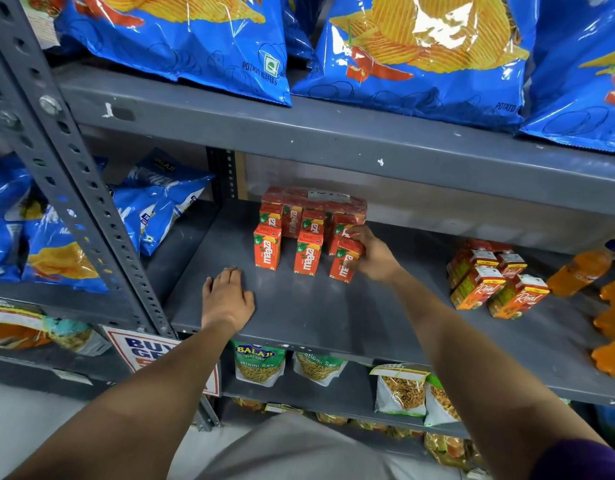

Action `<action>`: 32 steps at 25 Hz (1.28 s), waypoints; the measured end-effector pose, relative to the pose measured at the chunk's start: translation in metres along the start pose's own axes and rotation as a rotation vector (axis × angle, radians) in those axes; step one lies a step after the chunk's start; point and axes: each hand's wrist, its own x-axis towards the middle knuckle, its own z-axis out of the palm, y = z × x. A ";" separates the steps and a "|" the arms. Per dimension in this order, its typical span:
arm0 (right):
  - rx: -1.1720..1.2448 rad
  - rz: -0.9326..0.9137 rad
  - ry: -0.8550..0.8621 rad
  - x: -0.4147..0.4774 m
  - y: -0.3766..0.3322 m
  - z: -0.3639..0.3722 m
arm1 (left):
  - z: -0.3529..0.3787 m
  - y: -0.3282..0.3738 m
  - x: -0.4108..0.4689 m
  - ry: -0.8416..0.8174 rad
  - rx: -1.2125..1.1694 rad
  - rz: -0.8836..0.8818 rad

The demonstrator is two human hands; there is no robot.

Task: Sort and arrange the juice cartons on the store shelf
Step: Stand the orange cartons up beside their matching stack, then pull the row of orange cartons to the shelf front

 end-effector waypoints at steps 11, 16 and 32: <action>0.406 0.109 -0.009 -0.005 0.027 0.009 | -0.041 0.012 0.070 -0.262 -0.621 -0.018; 0.351 0.085 -0.070 0.009 0.021 0.024 | -0.040 0.030 0.087 -0.397 -0.646 0.025; 0.430 0.229 -0.054 -0.027 0.004 0.070 | -0.037 0.050 0.041 -0.582 -0.596 0.011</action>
